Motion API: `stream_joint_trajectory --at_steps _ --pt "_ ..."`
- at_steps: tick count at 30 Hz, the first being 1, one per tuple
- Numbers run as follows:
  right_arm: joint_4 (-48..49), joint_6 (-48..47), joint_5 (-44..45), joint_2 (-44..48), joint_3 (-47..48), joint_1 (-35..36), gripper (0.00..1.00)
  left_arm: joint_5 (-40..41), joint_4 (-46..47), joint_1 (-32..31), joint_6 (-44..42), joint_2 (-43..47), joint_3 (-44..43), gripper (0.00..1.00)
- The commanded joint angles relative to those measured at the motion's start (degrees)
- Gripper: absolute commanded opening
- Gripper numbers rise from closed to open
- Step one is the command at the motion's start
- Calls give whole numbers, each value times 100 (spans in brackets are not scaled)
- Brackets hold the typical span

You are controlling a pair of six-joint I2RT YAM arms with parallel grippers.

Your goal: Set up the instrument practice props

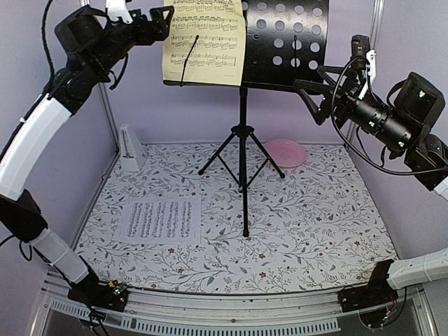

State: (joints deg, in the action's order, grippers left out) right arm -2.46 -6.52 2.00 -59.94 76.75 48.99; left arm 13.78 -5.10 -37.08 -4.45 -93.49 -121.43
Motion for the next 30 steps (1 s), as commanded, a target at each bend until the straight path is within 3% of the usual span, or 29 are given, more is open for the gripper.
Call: stream_joint_trajectory --at_steps 1,7,12,16,21,30 --pt "-326 419 -749 101 -327 -23 98 433 -253 106 787 1276 1504 96" --pt "-245 818 -1463 -8 -940 -26 95 1051 -621 115 1766 3049 4138 95" --pt "333 1345 -1781 -237 -1707 -22 93 730 -1246 122 2669 3670 6038 97" --pt "826 1813 -2015 -643 -2170 -23 92 302 -1359 159 3083 3276 7098 99" --pt "1117 2043 -2248 -1187 -2357 -20 90 -158 -710 360 3454 2615 8118 99" --pt "1402 2237 -2435 -1519 -2666 -19 89 -1054 143 474 3590 1368 8635 99"
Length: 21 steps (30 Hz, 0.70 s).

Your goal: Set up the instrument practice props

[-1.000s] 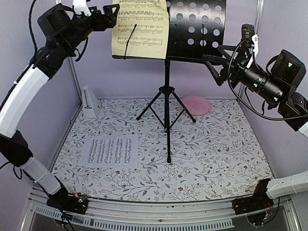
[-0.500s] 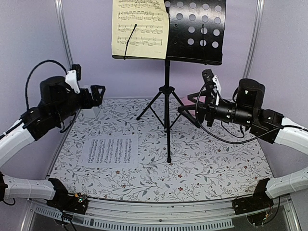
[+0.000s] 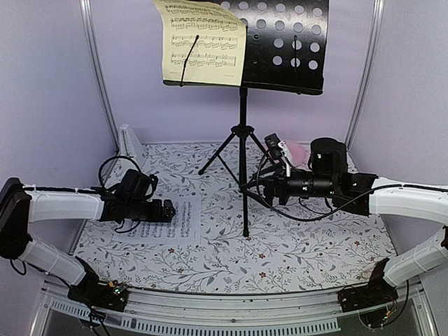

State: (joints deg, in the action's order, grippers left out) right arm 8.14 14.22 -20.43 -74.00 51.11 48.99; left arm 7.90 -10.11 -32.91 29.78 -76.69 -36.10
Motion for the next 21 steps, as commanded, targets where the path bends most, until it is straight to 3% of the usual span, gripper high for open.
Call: stream_joint_trajectory --at_steps 1,7,11,15,21 --pt "346 163 -206 -135 -127 -20 90 -528 720 56 207 -379 136 99" --pt "480 239 -242 -204 -265 -18 90 -697 1063 8 610 -653 342 99" --pt "530 257 -269 -265 -281 -14 90 -586 1276 -381 1081 -803 403 99" --pt "537 227 -274 -326 -252 -21 89 -600 1264 -754 1135 -1058 300 99" --pt "499 111 -374 -481 -142 -16 89 -550 812 -822 842 -1070 428 99"
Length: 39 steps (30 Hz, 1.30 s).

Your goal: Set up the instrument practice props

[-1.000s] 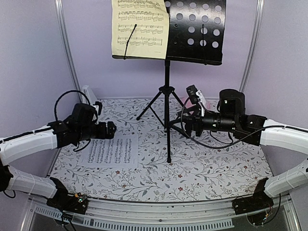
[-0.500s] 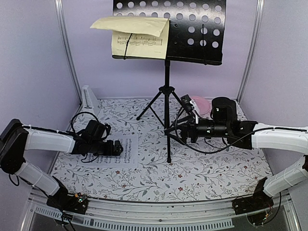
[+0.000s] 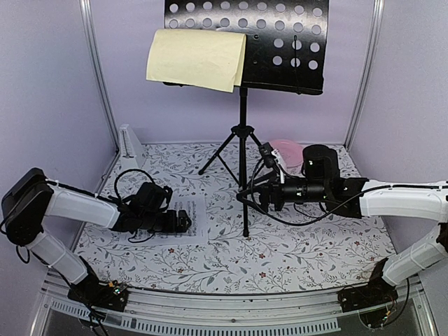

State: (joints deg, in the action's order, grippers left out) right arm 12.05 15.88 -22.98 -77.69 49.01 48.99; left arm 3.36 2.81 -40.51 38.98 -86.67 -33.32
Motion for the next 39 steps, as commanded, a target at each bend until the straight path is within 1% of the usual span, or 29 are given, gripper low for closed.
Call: stream_joint_trajectory --at_steps 1,3,5,8,10,12,14,15,17,20,22,24,26,29,34,36,39 --pt "94 -69 -119 -119 84 -14 90 -139 -626 -57 -143 22 247 99" --pt "68 -143 -110 -163 129 -18 90 -303 -827 -98 -248 314 406 99" --pt "48 -208 -132 -286 227 -14 90 -253 -1092 -353 -365 633 474 99" --pt "34 -245 -183 -615 433 -20 89 283 -1467 -735 -273 1337 510 99" --pt "34 -219 -171 -887 634 7 88 542 -1589 -750 -29 1944 589 99" --pt "-14 -230 -26 -1188 888 138 87 945 -1843 -748 488 2589 654 99" --pt "-149 -320 156 -1542 1230 287 85 1432 -2345 -754 1418 3239 727 99" --pt "-216 -365 242 -1719 1411 363 85 1543 -2504 -766 2048 3586 827 99" --pt "-304 -424 347 -2166 1760 488 83 1680 -2771 -818 3017 4187 1067 99" --pt "-326 -436 394 -2735 2271 604 77 1900 -3579 -877 4080 4730 1239 99" --pt "-380 -458 399 -3149 2604 665 72 2087 -4184 -888 4622 4704 1173 99" --pt "-463 -507 387 -3534 3021 712 70 2157 -4679 -884 4994 4492 1052 99" --pt "-544 -560 387 -3876 3339 749 68 2147 -4919 -888 5249 4261 977 99" --pt "-643 -625 378 -4292 3721 776 65 1985 -5000 -889 5678 4023 1018 99" --pt "-738 -695 456 -4838 4184 784 56 1846 -4979 -911 6452 3936 1363 99" --pt "-814 -749 475 -5028 4329 787 52 1966 -4817 -908 6493 4021 1486 99" --pt "-836 -795 488 -5223 4404 794 45 2352 -4588 -893 6353 4153 1575 99"
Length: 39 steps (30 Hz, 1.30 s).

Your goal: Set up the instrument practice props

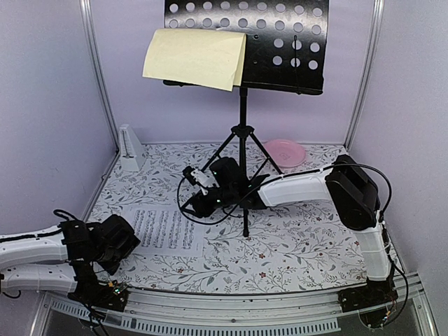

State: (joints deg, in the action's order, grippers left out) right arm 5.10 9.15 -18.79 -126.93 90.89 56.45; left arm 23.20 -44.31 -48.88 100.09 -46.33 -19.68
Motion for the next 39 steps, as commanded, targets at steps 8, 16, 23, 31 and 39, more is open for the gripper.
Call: stream_joint_trajectory --at_steps 8,16,23,31,39 --pt "-263 -259 261 -703 329 96 27 808 1165 162 -671 687 625 85" --pt "-524 -360 308 -1172 400 148 11 651 2408 894 -2118 1279 1088 77" --pt "-506 -307 42 -1122 236 217 8 127 3961 1425 -3123 924 1423 67" --pt "-16 -4 -637 -715 -255 281 8 -188 4471 2038 -3325 154 1398 48" --pt "308 63 -1032 152 -761 312 17 -729 4463 2400 -4256 -405 757 2"
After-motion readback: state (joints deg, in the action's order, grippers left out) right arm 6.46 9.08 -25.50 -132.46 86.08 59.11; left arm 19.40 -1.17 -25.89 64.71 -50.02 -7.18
